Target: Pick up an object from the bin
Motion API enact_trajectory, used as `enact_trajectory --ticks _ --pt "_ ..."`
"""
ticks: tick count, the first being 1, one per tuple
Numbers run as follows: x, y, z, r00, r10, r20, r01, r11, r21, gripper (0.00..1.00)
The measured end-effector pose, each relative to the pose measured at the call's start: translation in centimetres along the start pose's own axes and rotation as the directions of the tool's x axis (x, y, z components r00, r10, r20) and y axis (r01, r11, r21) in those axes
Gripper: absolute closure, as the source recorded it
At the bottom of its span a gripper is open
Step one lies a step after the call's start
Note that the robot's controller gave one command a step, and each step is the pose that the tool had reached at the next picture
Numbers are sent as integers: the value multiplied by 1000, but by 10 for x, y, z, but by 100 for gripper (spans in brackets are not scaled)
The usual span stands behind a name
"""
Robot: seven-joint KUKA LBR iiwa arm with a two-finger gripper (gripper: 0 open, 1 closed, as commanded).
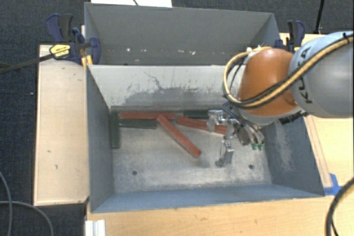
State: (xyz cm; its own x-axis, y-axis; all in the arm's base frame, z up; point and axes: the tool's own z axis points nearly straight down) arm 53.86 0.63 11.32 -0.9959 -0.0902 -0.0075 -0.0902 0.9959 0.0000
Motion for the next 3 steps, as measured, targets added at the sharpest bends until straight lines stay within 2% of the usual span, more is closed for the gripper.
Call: enact_trajectory --ticks 1,2,3 --pt "11 11 36 998 69 -7 -69 998 2 0" --pt "-10 55 30 991 132 -7 -132 991 0 0" --pt "-4 69 41 987 163 -7 -163 987 1 100"
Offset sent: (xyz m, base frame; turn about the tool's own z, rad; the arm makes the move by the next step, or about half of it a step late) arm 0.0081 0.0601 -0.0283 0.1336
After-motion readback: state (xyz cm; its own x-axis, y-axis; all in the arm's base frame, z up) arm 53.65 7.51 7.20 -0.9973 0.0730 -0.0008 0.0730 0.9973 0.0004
